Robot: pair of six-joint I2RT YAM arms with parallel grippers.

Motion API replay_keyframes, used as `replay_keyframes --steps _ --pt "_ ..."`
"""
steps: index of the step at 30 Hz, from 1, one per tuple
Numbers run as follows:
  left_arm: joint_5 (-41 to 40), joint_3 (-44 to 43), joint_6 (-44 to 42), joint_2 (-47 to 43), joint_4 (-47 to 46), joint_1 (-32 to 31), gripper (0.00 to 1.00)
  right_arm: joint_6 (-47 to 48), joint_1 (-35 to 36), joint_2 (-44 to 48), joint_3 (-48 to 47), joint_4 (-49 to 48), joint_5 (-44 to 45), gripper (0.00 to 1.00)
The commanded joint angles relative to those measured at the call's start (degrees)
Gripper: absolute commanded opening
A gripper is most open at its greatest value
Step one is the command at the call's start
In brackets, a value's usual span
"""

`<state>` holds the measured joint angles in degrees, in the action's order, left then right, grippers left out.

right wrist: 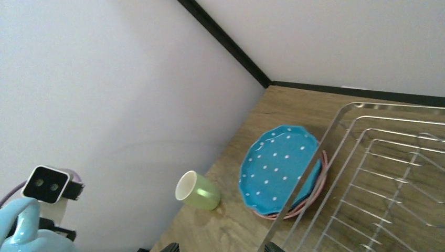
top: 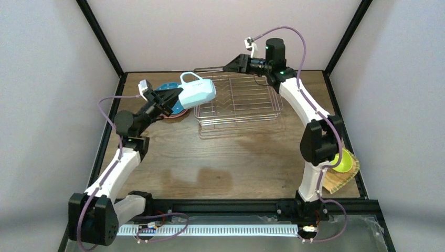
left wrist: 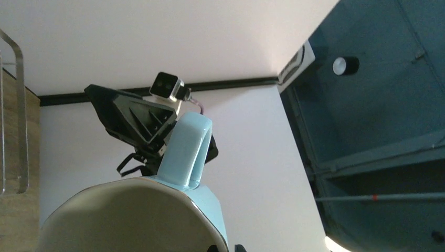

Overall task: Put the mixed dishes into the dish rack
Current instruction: Pass from the left arm to the right

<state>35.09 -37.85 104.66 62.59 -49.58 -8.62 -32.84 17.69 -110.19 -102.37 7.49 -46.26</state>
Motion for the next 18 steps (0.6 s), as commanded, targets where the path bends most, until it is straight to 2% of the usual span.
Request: replay_keyframes --steps 1,10,18 --pt "3.3 -0.7 -1.9 -3.1 -2.6 -0.2 0.03 -1.5 0.0 4.9 1.5 -2.3 -6.9 0.92" --pt "5.7 0.5 -4.5 -3.2 -0.9 -0.3 0.03 -5.3 0.2 11.4 4.0 -3.6 -12.7 0.91" --pt "7.9 -1.9 -5.5 0.7 -1.5 -1.3 0.03 -1.7 3.4 11.4 1.4 2.0 -13.9 0.91"
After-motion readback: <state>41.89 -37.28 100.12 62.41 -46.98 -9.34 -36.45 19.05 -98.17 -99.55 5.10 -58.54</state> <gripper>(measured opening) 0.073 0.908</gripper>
